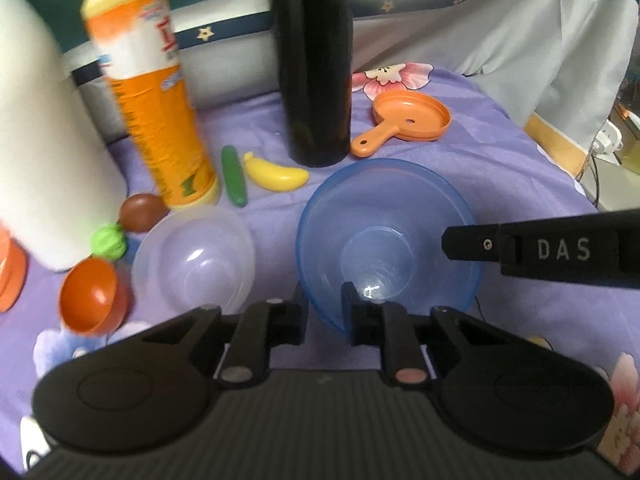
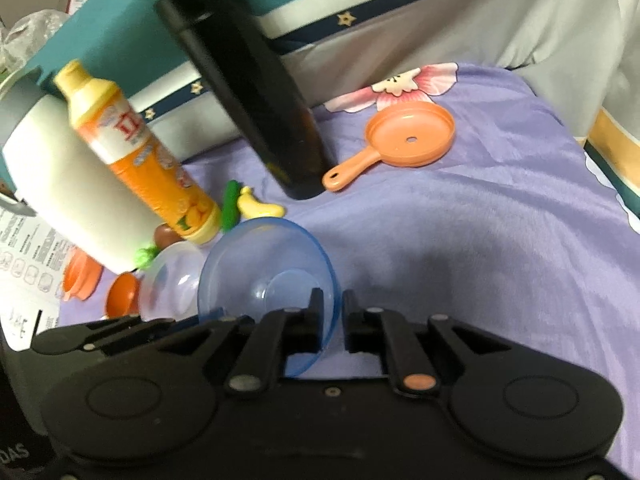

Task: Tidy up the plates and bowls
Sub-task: 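Carry the blue bowl with both tools beside the stacked plates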

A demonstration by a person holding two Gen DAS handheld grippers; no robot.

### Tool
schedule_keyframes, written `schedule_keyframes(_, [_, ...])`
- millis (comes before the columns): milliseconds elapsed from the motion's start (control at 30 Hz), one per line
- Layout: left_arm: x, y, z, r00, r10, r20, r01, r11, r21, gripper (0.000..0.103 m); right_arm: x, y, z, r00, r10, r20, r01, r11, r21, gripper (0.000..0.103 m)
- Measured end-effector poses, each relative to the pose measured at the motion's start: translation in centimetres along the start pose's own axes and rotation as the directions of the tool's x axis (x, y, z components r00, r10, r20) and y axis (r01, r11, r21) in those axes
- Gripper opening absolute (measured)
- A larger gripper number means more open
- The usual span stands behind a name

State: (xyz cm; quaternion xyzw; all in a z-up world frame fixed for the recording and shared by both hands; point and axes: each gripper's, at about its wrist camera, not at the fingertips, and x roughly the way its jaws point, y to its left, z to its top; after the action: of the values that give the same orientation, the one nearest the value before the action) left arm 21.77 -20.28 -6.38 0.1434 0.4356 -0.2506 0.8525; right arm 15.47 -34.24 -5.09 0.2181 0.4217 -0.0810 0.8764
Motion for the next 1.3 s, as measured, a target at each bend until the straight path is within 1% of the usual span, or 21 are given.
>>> schedule_keyframes(167, [-3.4,0.6,-2.3,1.000,-0.004,-0.010,0.004,1.000,-0.016,0.017,-2.5,1.3,-1.9,1.000,0.026,-0.017,-0.026,1.000,-0.003,0.011])
schedule_keyframes(400, [-8.3,1.0,-6.3,1.000,0.002,-0.022,-0.003,0.999,-0.037,0.017,-6.2,3.1,-5.6,0.997,0.059,-0.054,-0.061,0.998,-0.027,0.011])
schedule_keyframes(700, [-12.8,0.9,-11.3,0.999,-0.017,-0.047,0.014,0.998,-0.066,0.017,-10.1,5.3,-10.7,0.994,0.064,-0.093,-0.073,0.993,-0.091,0.011])
schedule_keyframes(833, [-13.7,0.3,-13.0,0.998,-0.028,-0.061,0.025,0.998,-0.060,0.017,-11.3,5.7,-13.0,0.991,0.051,-0.122,-0.065,0.992,-0.112,0.011])
schedule_keyframes(933, [-13.9,-0.1,-14.2,0.996,-0.043,-0.077,0.038,0.997,-0.064,0.018,-11.8,5.6,-14.1,0.990,0.041,-0.137,-0.058,0.991,-0.123,0.011])
schedule_keyframes(1100, [-13.7,-0.8,-15.8,0.992,-0.065,-0.108,0.058,0.996,-0.063,0.018,-12.0,5.4,-15.1,0.987,0.019,-0.158,-0.041,0.990,-0.135,0.012])
schedule_keyframes(1300, [-13.2,-1.2,-16.9,0.988,-0.082,-0.134,0.074,0.995,-0.065,0.018,-11.6,5.2,-15.9,0.983,-0.004,-0.184,-0.022,0.990,-0.142,0.012])
